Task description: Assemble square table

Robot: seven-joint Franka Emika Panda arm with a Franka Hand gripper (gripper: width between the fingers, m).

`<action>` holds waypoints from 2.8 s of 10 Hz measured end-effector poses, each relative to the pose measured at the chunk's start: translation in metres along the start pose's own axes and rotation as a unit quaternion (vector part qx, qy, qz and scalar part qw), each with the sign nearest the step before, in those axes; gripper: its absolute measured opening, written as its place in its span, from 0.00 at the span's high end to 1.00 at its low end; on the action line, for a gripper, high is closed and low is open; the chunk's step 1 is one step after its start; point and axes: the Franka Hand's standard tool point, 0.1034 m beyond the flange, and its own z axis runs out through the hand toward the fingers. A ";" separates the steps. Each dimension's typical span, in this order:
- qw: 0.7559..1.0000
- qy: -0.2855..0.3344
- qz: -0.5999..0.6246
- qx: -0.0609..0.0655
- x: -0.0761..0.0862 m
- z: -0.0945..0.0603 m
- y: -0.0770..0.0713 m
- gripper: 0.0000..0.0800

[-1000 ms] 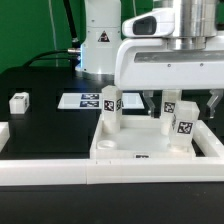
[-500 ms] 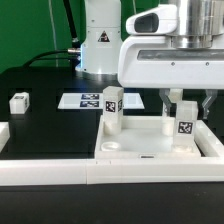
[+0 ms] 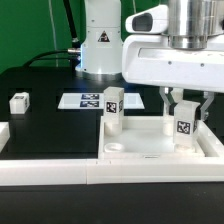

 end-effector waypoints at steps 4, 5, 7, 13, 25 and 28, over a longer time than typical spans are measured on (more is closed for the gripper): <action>0.964 -0.030 0.263 0.022 -0.005 0.000 -0.003 0.63; 0.941 -0.039 0.335 0.028 -0.008 0.001 -0.004 0.63; 0.908 -0.047 0.415 0.024 -0.013 0.001 -0.007 0.63; 0.994 -0.008 0.108 -0.020 -0.025 0.010 -0.011 0.20; 0.999 0.021 -0.018 -0.018 -0.033 0.014 -0.017 0.64; 0.990 0.011 0.143 0.000 -0.029 0.014 -0.018 0.64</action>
Offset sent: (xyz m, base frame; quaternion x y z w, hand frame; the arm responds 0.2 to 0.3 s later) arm 0.0080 0.0214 0.0018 0.0547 -0.0644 0.2910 0.9530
